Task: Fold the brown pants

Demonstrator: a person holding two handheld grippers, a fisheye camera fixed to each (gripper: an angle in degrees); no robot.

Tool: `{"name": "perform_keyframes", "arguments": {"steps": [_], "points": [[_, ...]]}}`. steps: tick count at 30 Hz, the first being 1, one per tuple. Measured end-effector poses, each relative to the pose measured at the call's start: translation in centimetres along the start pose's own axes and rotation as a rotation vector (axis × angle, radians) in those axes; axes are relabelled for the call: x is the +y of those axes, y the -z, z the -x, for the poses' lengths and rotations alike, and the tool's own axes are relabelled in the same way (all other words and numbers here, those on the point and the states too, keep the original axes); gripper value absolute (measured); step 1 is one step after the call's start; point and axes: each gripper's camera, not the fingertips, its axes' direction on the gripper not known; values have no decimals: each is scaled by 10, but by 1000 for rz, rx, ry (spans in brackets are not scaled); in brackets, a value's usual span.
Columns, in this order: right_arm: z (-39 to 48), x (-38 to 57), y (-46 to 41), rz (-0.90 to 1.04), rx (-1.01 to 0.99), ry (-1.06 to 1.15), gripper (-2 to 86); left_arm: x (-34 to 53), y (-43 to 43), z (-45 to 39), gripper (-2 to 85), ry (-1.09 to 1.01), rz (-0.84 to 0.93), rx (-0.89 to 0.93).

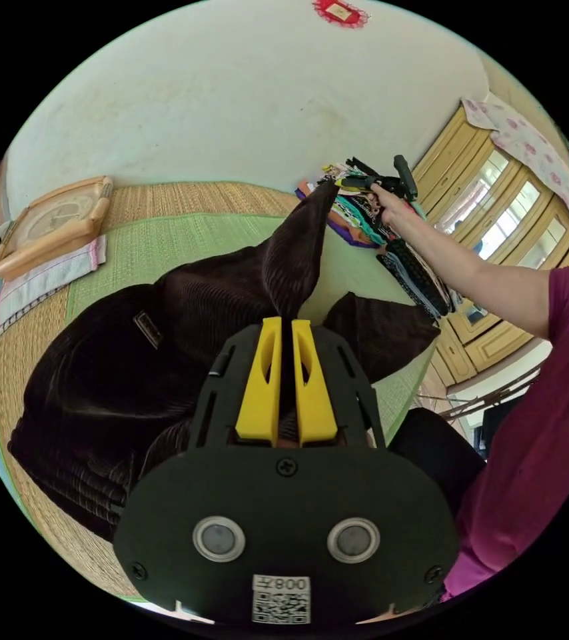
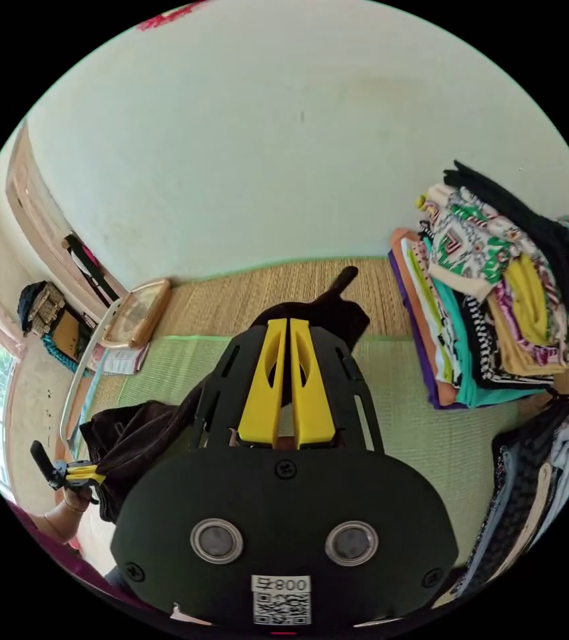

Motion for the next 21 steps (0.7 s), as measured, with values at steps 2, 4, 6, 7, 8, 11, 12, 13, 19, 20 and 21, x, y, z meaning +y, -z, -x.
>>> {"name": "perform_keyframes", "arguments": {"steps": [2, 4, 6, 7, 8, 11, 12, 13, 19, 20, 21], "points": [[-28, 32, 49, -30, -6, -32, 5, 6, -1, -4, 35, -19, 20, 29], [-58, 64, 59, 30, 24, -99, 5, 10, -13, -7, 47, -23, 74, 35], [-94, 102, 56, 105, 60, -217, 5, 11, -20, -6, 61, -19, 103, 75], [-120, 132, 53, 154, 97, -323, 5, 13, -22, -5, 69, -13, 129, 94], [-146, 164, 54, 168, 133, -461, 4, 14, -20, -3, 71, -3, 132, 103], [-175, 220, 75, 90, 43, -642, 4, 29, 9, 14, 77, 71, 64, 87], [-170, 223, 80, 61, 16, -628, 5, 39, 25, 27, 80, 131, 41, 26], [-155, 220, 83, 34, -42, -572, 6, 51, 42, 42, 82, 205, 18, -46], [53, 133, -1, 296, -212, -18, 39, 98, 71, 103, 96, 438, 102, -406], [106, 123, -24, 346, -232, 109, 53, 100, 67, 107, 95, 431, 121, -419], [131, 119, -36, 367, -226, 170, 55, 101, 59, 113, 92, 436, 153, -432]]}}
